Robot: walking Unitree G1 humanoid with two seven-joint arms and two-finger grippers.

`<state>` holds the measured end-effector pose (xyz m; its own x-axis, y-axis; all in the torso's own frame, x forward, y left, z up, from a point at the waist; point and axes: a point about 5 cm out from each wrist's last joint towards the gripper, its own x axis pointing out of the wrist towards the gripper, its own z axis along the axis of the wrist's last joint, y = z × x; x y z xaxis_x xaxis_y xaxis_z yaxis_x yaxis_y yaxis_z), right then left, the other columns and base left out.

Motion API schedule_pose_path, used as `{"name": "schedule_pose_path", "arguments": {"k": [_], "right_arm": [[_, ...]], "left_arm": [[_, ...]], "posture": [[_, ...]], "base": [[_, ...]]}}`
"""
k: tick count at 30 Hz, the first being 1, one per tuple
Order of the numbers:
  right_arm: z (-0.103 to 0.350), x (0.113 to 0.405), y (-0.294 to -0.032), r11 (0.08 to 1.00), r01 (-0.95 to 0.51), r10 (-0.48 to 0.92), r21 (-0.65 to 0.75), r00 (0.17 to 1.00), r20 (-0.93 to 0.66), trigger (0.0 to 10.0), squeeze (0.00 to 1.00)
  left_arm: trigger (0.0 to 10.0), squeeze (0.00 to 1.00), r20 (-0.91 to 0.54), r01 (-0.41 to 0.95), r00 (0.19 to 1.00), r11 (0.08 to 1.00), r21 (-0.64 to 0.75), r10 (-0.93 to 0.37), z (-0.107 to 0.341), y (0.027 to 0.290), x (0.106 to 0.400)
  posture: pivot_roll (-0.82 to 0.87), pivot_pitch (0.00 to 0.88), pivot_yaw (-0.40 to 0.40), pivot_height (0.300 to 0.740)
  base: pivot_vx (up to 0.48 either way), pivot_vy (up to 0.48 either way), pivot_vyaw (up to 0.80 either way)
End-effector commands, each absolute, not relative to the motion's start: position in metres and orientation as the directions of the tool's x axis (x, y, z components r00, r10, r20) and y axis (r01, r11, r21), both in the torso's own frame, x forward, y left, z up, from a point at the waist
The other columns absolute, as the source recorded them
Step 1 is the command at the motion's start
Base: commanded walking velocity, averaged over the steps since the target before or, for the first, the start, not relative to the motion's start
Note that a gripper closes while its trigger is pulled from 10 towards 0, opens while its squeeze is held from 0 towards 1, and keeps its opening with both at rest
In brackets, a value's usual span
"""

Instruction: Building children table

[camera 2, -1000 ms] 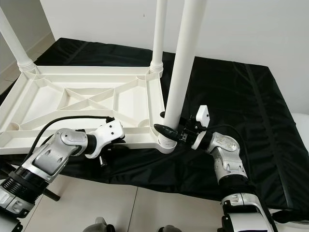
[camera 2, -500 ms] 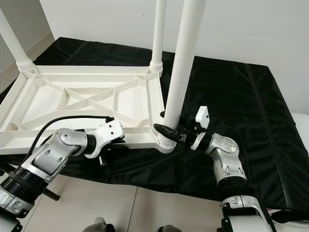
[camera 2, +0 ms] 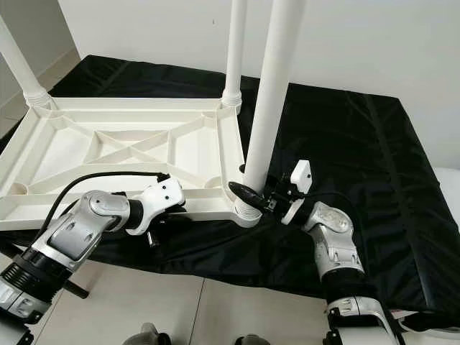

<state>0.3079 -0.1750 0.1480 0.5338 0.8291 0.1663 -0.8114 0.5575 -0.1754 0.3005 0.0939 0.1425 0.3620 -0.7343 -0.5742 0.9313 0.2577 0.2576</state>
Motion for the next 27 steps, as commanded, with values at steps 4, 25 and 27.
{"name": "schedule_pose_path", "arguments": {"k": [4, 25, 27], "right_arm": [[0.1147, 0.302, -0.1837, 0.63, -0.773, 0.777, -0.078, 0.629, 0.04, 10.0, 0.0], [0.1204, 0.304, -0.1844, 0.722, -0.686, 0.692, -0.089, 0.716, 0.094, 10.0, 0.0], [0.1205, 0.3038, -0.1845, 0.728, -0.681, 0.686, -0.086, 0.721, 0.098, 10.0, 0.0]], "left_arm": [[10.0, 0.0, -0.499, 0.931, 0.33, 0.188, 0.314, -0.801, 0.1673, 0.08, 0.3004], [10.0, 0.0, -0.498, 0.931, 0.328, 0.185, 0.314, -0.803, 0.168, 0.0799, 0.3012], [10.0, 0.0, -0.498, 0.931, 0.327, 0.184, 0.314, -0.803, 0.1681, 0.08, 0.3011]], "posture": [[-0.02, 0.072, 0.003, 0.74], [-0.03, 0.078, 0.007, 0.74], [-0.03, 0.08, 0.008, 0.74]], "base": [[0.0, 0.0, 0.0], [0.0, 0.0, 0.0], [0.0, 0.0, 0.0]]}}
